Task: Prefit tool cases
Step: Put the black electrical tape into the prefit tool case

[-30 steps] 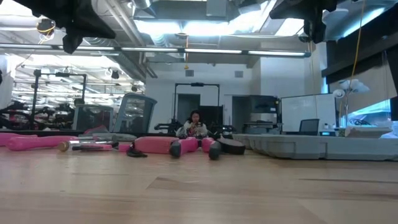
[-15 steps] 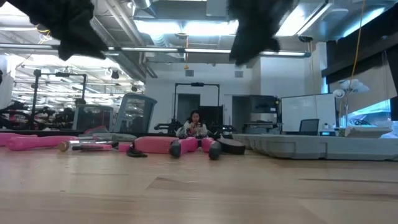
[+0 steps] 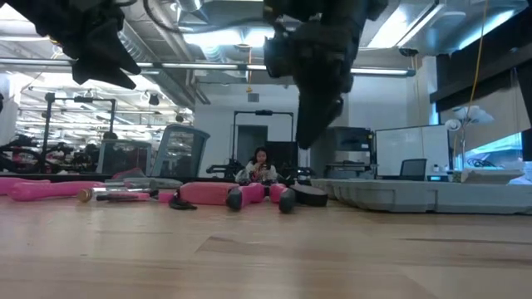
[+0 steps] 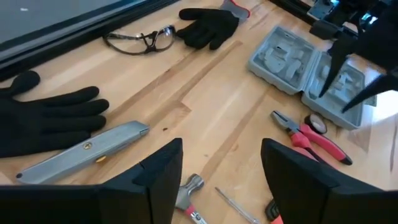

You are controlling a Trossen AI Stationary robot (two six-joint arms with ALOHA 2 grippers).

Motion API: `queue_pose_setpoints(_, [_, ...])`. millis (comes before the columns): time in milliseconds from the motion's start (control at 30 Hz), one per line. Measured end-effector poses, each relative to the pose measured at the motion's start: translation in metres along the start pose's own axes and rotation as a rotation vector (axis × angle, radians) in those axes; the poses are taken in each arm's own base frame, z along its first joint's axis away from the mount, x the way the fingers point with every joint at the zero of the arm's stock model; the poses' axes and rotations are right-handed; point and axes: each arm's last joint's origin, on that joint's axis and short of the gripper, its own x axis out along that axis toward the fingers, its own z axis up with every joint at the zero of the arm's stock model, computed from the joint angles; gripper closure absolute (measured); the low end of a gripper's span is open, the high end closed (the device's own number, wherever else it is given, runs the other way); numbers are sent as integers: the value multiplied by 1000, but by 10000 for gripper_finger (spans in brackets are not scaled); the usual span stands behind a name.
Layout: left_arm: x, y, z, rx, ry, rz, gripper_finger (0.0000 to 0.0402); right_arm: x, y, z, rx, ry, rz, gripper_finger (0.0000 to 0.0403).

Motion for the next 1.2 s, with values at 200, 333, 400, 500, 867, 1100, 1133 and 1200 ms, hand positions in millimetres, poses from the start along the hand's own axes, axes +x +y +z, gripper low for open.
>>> queue_pose_setpoints(200, [0, 1, 0, 3, -15, 29, 192, 21, -4, -5, -76, 47, -37, 258])
queue_pose_setpoints(333, [0, 1, 1, -19, -22, 40, 192, 29, -5, -5, -102, 55, -33, 260])
queue_pose_setpoints(400, [0, 1, 1, -21, -24, 43, 192, 32, -5, -5, -124, 62, -35, 260])
queue_pose_setpoints(500, [0, 1, 1, -24, -28, 50, 192, 37, -5, -4, -137, 56, -34, 260])
queue_pose_setpoints(867, [0, 1, 1, -34, -32, 53, 192, 56, -8, -7, -149, 103, -54, 310])
queue_pose_setpoints(1100, [0, 2, 1, -32, -29, 54, 192, 47, -4, -1, -126, 126, -40, 393])
queue_pose_setpoints(1133, [0, 2, 1, -31, -29, 54, 192, 42, -3, 3, -128, 121, -39, 396])
queue_pose_setpoints(1200, [0, 2, 1, -27, -28, 55, 192, 29, 1, 11, -154, 97, -36, 397])
